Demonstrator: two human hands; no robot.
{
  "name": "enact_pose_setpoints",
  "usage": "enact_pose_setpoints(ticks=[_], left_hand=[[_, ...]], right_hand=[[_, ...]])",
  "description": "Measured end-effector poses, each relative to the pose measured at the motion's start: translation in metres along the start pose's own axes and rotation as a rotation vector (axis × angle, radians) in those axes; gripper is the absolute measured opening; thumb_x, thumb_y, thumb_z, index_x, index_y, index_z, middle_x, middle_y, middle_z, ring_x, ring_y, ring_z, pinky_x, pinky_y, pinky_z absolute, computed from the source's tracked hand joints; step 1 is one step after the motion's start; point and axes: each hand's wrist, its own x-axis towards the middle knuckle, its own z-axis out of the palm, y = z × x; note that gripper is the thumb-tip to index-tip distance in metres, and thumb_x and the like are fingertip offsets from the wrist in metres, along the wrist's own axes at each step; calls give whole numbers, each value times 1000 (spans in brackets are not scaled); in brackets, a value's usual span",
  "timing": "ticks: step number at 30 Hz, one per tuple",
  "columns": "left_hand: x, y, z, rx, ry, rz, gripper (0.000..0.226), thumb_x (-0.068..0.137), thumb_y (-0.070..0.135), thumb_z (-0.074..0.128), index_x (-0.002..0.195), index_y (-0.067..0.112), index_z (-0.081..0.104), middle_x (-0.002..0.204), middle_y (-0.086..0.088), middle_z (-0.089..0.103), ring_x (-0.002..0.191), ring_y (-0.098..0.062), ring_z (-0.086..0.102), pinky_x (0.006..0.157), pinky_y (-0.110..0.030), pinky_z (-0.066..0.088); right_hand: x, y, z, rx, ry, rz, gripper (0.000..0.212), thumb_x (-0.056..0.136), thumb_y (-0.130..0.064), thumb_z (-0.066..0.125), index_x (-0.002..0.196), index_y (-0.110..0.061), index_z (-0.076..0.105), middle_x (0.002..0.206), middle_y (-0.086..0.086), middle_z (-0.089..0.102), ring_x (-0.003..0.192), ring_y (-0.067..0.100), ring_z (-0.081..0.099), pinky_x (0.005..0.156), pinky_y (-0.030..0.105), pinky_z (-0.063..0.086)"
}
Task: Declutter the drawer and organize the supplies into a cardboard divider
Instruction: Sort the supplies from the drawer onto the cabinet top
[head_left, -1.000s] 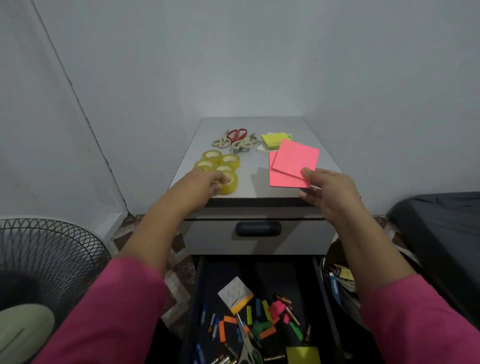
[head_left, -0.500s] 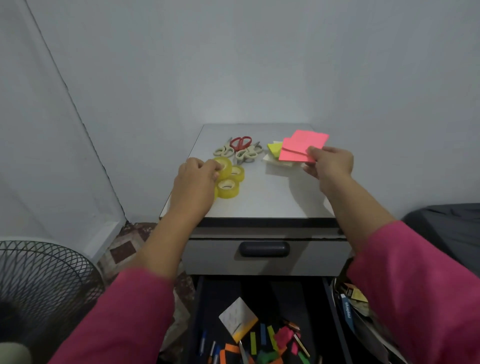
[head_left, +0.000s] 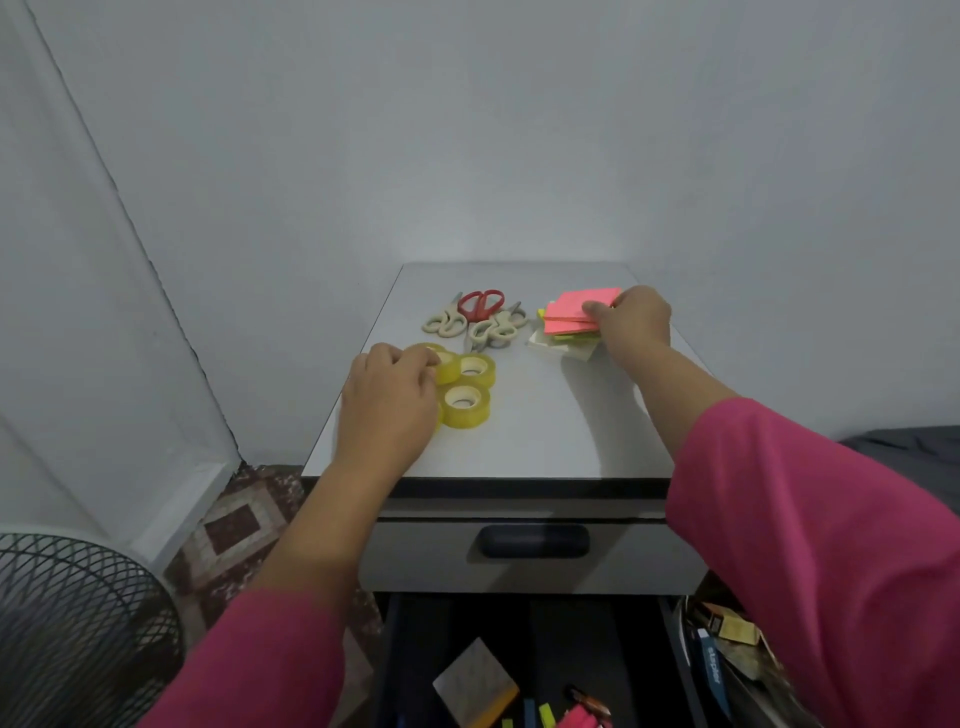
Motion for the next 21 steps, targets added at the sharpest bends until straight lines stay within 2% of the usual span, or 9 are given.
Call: enact_pose_setpoints(ticks=[2, 4, 6, 8, 12, 15, 17, 19, 21], left_hand=[[0, -1, 2, -13, 5, 0, 28, 97, 21, 41, 115, 21, 63, 109, -4, 52, 103, -21, 41, 89, -37, 40], [0, -2, 3, -11, 8, -1, 29, 97, 21, 41, 115, 22, 63, 110, -3, 53, 102, -21, 41, 89, -37, 40], [1, -2, 4, -7, 11, -3, 30, 98, 25, 40, 114, 23, 65, 112, -3, 55, 102, -21, 42, 90, -37, 39], [0, -2, 2, -35, 22, -2, 36, 96, 38, 37, 116, 27, 65, 118, -2, 55, 107, -22, 43, 94, -39, 37], [-4, 2, -2, 99, -81, 94, 61, 83, 67, 19, 130, 45, 52, 146, 3, 38, 135, -26, 29, 109, -49, 19], [-3, 10, -2, 235, -154, 155, 53, 90, 70, 22, 136, 51, 42, 157, 5, 21, 145, -29, 9, 114, -55, 5], [1, 17, -2, 245, -193, 154, 52, 91, 69, 21, 137, 52, 39, 159, 6, 16, 146, -30, 4, 114, -57, 1], [7, 20, 0, 258, -279, 133, 53, 90, 70, 20, 138, 53, 36, 159, 6, 15, 146, -32, 5, 114, -58, 2], [11, 20, 3, 262, -369, 106, 51, 90, 69, 25, 137, 54, 36, 159, 5, 17, 145, -32, 12, 113, -59, 11]], right_hand=[[-6, 0, -4, -92, 6, -54, 32, 92, -32, 61, 87, -1, 57, 84, 13, 54, 83, 29, 52, 66, 32, 33], [-12, 1, -6, -130, 7, -110, 29, 93, -31, 57, 85, -3, 58, 80, 11, 50, 80, 27, 48, 62, 35, 33], [-23, 1, -7, -116, 14, -160, 30, 95, -30, 53, 101, -3, 65, 97, 12, 60, 93, 30, 55, 69, 32, 38], [-41, 2, -7, -78, 17, -199, 30, 96, -27, 50, 113, -8, 66, 112, 9, 64, 103, 27, 58, 77, 29, 40], [-83, 2, 3, -18, -63, -293, 23, 95, -21, 48, 100, -13, 69, 99, 6, 68, 91, 23, 58, 69, 28, 38], [-102, 5, 14, -76, -190, -359, 26, 94, -24, 49, 112, -19, 67, 114, 4, 65, 103, 21, 58, 83, 31, 44], [-105, 6, 20, -191, -252, -447, 34, 94, -30, 48, 124, -26, 61, 127, 3, 58, 116, 22, 52, 95, 38, 43], [-108, 4, 21, -274, -295, -564, 38, 96, -37, 44, 131, -31, 55, 130, 1, 55, 121, 23, 48, 98, 43, 41], [-109, 2, 23, -358, -342, -699, 41, 97, -40, 38, 135, -36, 51, 131, -4, 56, 119, 23, 48, 94, 44, 41]])
